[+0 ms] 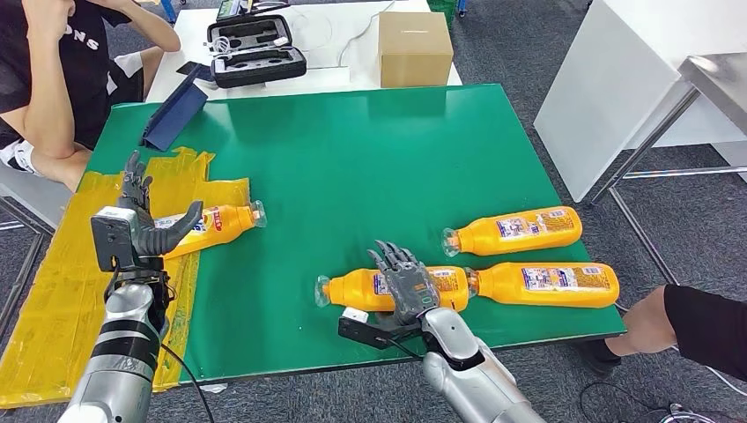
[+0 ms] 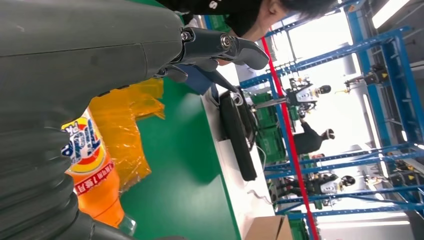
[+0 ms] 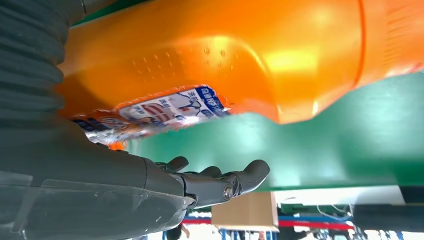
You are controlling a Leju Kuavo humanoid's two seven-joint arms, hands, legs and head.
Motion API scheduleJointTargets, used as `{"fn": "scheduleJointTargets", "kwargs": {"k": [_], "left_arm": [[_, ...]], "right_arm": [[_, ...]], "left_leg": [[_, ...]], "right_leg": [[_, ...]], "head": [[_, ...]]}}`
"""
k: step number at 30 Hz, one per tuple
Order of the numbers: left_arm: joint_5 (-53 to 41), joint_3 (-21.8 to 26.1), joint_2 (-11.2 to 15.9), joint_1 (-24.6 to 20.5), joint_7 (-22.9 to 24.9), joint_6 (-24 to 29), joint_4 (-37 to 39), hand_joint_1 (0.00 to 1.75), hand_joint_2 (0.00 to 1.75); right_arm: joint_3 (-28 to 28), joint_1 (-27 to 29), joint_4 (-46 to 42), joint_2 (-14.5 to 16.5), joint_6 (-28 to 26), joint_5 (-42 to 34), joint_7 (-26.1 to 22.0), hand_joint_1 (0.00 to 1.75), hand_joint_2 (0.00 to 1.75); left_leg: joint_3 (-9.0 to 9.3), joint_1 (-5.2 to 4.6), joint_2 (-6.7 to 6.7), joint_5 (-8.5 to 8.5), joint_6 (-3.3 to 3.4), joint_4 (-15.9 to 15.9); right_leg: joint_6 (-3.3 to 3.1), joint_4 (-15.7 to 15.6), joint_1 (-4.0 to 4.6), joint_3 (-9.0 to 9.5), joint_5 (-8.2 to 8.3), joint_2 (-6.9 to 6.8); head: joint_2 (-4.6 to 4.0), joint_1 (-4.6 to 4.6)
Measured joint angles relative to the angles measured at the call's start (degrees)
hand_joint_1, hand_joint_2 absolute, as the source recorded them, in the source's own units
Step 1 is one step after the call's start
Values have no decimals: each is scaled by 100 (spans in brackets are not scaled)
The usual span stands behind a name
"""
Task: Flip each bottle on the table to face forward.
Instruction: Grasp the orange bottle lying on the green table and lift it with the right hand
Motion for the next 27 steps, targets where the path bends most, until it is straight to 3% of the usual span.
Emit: {"fn": "scheduleJointTargets", "kwargs": {"k": [19,27], "left_arm": [[-8,73,-3,19,19,32,0,0,175],[-53,142,-4,18,31,103,23,0,175]], "right_arm": [[1,-16,-146,-17,0,81,33,0,175],[21,-81,-406,-17,85,-301,-333,0,175]], "left_leg": [[-5,1,0,-1,-1,0],[-5,1,0,-1,-1,0]], "right_leg": [[-1,0,1,-5,-1,0],[-1,1,1,-7,-1,0]], "head": [[0,-1],[0,0]]}}
